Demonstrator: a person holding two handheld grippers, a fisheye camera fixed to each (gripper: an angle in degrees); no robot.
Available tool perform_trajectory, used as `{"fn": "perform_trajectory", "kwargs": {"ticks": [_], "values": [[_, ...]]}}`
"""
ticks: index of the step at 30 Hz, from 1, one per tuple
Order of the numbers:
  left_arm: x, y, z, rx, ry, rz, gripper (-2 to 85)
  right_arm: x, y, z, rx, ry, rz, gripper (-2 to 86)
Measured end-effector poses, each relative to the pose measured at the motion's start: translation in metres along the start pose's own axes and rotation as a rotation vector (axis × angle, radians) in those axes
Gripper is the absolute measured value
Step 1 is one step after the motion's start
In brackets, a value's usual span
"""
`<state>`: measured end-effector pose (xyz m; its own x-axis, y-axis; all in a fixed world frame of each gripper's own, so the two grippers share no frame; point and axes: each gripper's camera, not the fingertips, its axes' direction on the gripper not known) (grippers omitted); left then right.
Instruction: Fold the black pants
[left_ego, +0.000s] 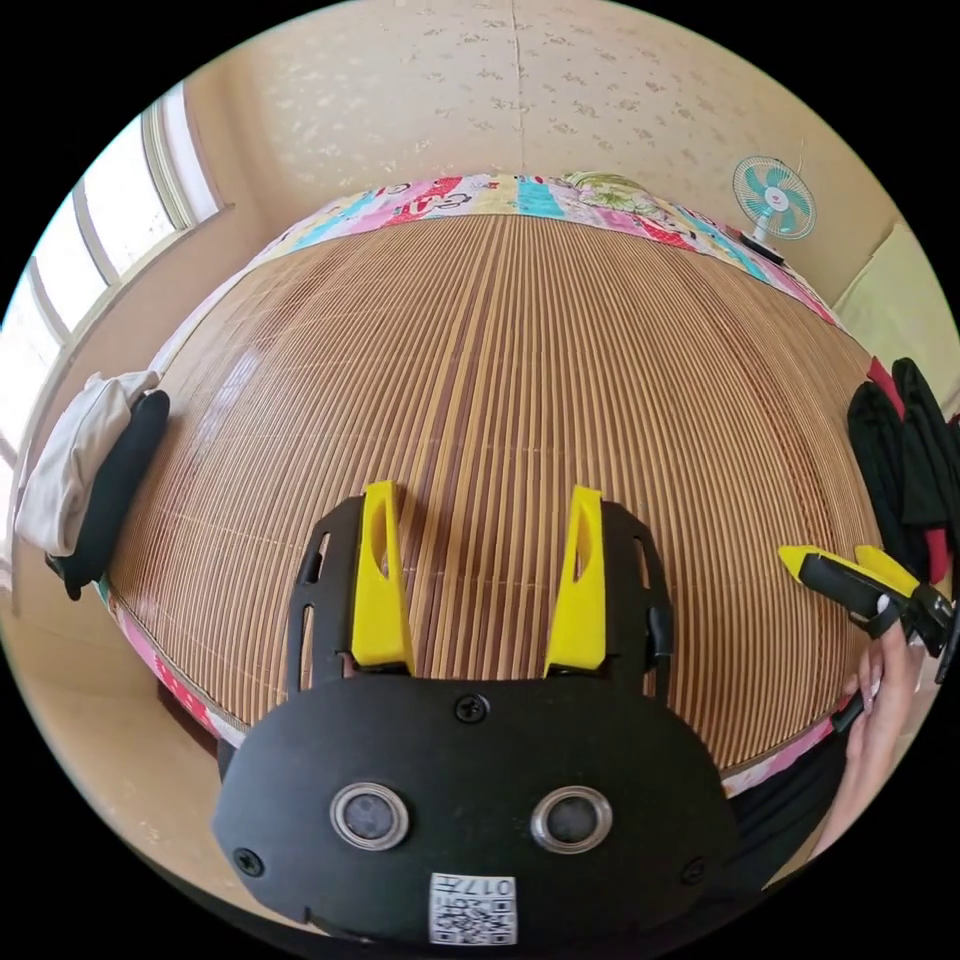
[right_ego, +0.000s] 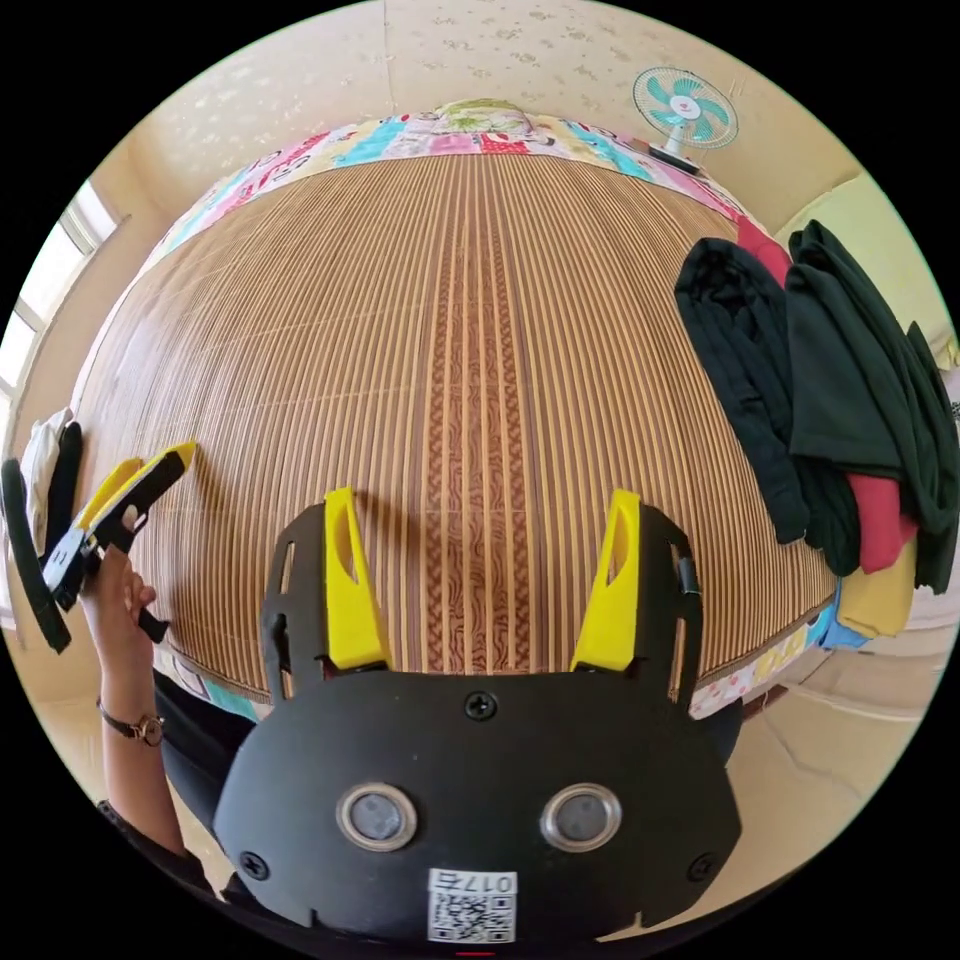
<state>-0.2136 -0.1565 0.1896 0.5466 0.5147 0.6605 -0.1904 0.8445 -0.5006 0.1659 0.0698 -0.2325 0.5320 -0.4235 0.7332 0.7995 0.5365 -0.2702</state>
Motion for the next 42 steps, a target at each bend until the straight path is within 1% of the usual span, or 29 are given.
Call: {"fn": "perform_trajectory", "kwargs": {"ticks": [4,8,12,23,42], "values": [[0.004,0.004,0.004,-0.018,0.027,-0.023,23.3,-0.012,-0.017,0.018,0.068,0.001,0.039,35.7],[0.013,0.007,0.004,-0.018,0.010,0.000,23.6,-0.024,-0.028,0.030,0.051,0.017,0.091,37.1],[0.011,0.013,0.002,-0.009,0.032,-0.004,23.5,-0.029,-0.021,0.032,0.074,0.016,0.093,37.2],[0.006,0.016,0.001,-0.014,0.005,-0.004,23.6,-0.038,-0.008,0.043,0.073,0.017,0.095,37.2],[-0.026,0.007,0.003,-0.009,-0.002,-0.003,23.8,-0.030,0.010,0.053,0.067,0.018,0.099,37.3]]}}
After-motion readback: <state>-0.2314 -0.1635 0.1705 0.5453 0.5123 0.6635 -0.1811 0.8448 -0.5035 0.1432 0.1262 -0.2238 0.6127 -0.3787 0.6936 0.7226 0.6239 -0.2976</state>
